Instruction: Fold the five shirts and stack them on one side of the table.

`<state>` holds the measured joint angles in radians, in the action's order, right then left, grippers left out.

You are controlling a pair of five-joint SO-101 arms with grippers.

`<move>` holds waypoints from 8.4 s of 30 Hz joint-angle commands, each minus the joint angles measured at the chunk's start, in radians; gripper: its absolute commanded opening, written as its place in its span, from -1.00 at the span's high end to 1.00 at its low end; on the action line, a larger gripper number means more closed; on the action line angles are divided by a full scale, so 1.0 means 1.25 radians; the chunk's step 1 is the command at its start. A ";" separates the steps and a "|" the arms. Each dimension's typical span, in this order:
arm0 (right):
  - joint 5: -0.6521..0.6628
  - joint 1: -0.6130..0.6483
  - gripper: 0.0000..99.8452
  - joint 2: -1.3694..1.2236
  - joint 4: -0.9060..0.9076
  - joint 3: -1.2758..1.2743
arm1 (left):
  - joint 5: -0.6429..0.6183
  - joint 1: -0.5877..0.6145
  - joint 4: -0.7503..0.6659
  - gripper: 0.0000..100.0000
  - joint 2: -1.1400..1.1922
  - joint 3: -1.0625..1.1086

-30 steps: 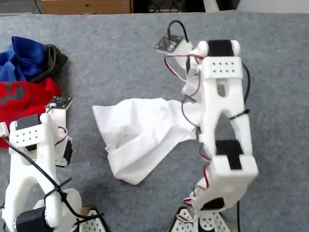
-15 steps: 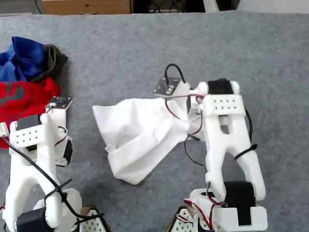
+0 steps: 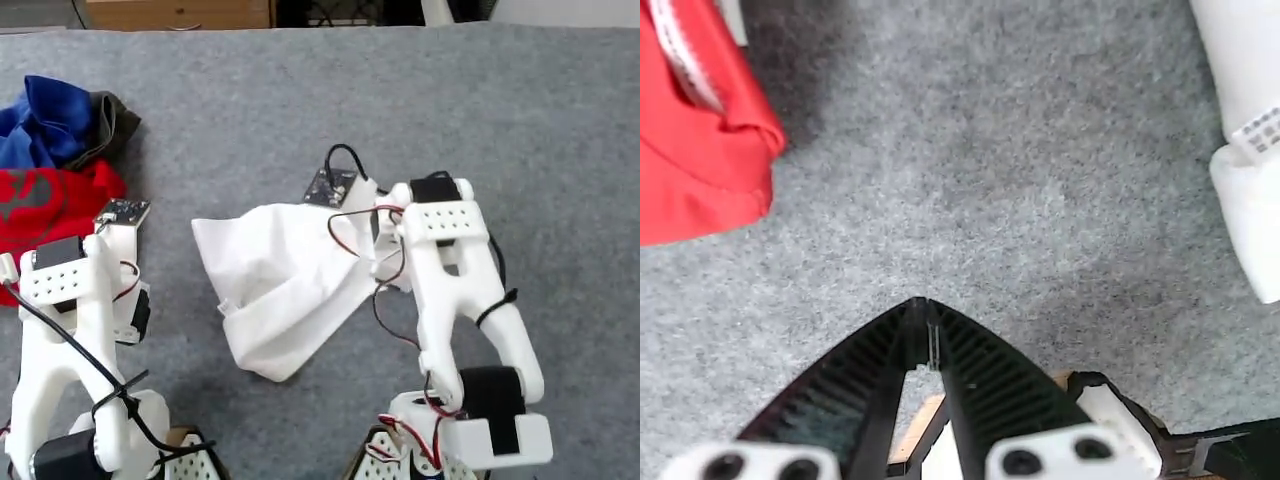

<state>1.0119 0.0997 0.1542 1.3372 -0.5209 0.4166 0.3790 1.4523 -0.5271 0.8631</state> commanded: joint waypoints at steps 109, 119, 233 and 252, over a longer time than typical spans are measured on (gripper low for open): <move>0.228 -0.124 0.74 -0.236 -0.117 0.159 | 0.009 0.048 0.025 0.94 -0.012 -0.009; 0.228 -0.122 0.96 -0.204 -0.108 0.199 | 0.010 0.053 0.025 0.94 -0.014 -0.009; -0.276 -0.291 0.97 0.019 -0.195 0.010 | -0.191 -0.369 -0.280 0.88 0.325 -0.472; -0.400 -0.354 0.97 0.018 -0.604 -0.306 | -0.113 -0.290 0.065 0.73 0.325 -0.678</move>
<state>0.5378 -0.3099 0.1511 0.6007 -0.9152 0.2432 0.0660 1.4369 -0.1112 0.0944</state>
